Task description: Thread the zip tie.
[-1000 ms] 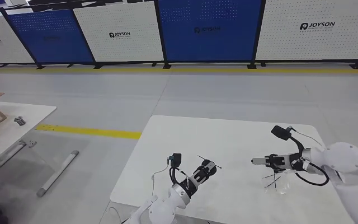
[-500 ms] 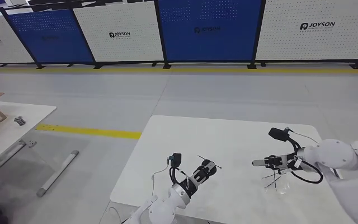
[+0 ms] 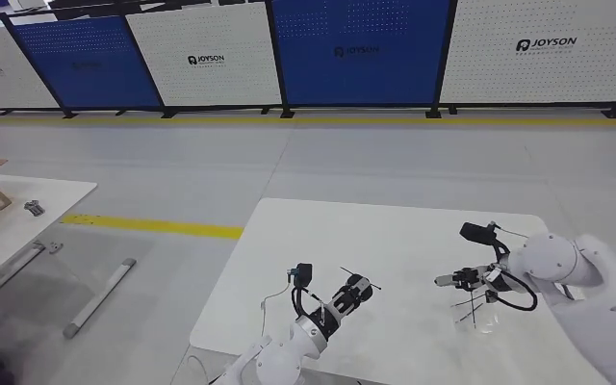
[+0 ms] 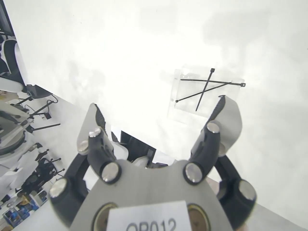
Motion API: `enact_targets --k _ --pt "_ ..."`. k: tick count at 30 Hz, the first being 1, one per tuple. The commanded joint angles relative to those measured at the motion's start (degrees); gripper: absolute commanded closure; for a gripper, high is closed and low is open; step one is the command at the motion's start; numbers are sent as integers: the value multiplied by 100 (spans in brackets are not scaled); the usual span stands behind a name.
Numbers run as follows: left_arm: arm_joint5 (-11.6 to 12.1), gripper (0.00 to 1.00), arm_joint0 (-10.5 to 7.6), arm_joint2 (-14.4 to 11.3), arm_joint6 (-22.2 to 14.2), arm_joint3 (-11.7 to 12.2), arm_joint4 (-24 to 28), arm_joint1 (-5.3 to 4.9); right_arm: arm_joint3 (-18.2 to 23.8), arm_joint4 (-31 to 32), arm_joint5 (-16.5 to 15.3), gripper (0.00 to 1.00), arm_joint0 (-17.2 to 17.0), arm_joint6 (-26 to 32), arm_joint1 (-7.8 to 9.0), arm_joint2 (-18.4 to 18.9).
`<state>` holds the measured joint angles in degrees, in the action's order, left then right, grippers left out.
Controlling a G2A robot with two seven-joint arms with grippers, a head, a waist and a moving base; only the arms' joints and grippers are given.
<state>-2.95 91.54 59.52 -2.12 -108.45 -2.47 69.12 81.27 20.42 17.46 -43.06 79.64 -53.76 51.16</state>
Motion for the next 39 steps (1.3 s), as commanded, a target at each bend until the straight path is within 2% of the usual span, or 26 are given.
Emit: enact_targets --k 1,5,9,11,19,22,26,27,30,31,35,38,39 --pt "0 100 0 0 0 0 0 0 1 -1 0 0 0 0 0 0" --pt "0 100 0 0 0 0 0 0 15 147 -34 0 -60 -131 3 -42" --pt "0 100 0 0 0 0 0 0 117 504 -281 0 -52 0 28 -359" --pt "0 100 0 0 0 0 0 0 5 419 -135 0 76 0 36 -549" --pt "0 100 0 0 0 0 0 0 12 360 -85 0 134 0 36 -557" --pt "0 100 0 0 0 0 0 0 -36 290 -231 0 8 -218 52 -470" --pt "0 100 0 0 0 0 0 0 60 330 -285 0 -113 -136 131 -265" --pt "0 100 0 0 0 0 0 0 109 370 -282 23 -151 -112 152 -222" --pt "0 100 0 0 0 0 0 0 281 500 -237 53 -282 -8 223 -82" --pt "0 100 0 0 0 0 0 0 326 542 -210 57 -322 0 243 -56" --pt "0 100 0 0 0 0 0 0 412 615 44 61 -403 0 306 -37" --pt "0 100 0 0 0 0 0 0 273 561 202 66 -329 0 314 -114" --pt "0 100 0 0 0 0 0 0 206 547 202 64 -284 0 307 -157"
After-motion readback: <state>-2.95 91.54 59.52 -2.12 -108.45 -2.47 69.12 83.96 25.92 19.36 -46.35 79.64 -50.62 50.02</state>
